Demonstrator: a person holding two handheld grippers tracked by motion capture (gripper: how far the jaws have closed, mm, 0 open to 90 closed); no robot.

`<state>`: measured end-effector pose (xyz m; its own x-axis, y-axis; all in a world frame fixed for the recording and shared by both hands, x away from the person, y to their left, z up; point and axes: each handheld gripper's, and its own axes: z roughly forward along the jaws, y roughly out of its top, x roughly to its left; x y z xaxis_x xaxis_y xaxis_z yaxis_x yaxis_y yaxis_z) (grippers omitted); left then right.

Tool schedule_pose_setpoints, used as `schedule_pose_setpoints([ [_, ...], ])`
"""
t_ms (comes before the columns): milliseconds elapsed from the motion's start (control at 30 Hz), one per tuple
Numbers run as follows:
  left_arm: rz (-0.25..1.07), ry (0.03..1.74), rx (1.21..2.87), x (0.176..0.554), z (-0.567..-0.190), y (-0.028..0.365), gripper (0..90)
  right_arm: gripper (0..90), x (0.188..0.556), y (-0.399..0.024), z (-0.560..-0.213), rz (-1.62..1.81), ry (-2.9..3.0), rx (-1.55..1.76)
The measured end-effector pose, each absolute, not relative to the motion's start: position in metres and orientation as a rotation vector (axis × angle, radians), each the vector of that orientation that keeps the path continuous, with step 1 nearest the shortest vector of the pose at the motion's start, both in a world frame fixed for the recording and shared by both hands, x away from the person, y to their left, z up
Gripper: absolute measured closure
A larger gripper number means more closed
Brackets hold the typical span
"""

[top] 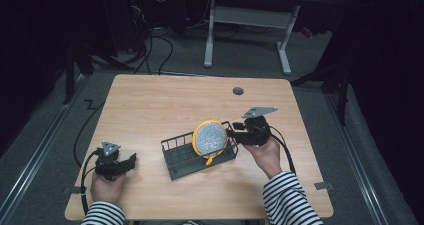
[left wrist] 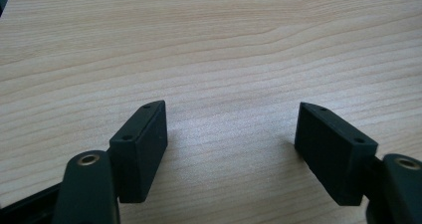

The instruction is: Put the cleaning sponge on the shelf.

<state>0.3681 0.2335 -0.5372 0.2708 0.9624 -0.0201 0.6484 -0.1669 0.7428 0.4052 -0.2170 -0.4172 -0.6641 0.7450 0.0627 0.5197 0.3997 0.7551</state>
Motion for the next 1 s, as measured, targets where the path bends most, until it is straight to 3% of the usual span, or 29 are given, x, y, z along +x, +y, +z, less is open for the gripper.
schedule_pose_setpoints([
  [533, 0.621, 1.457, 1.892, 0.368, -0.537, 0.234, 29.8, 53.6, 0.394, -0.272, -0.416, 1.115, 2.224, 1.275],
  [1000, 0.623, 1.460, 1.891, 0.368, -0.537, 0.234, 29.8, 53.9, 0.375, -0.306, -0.452, 1.098, 2.158, 1.424],
])
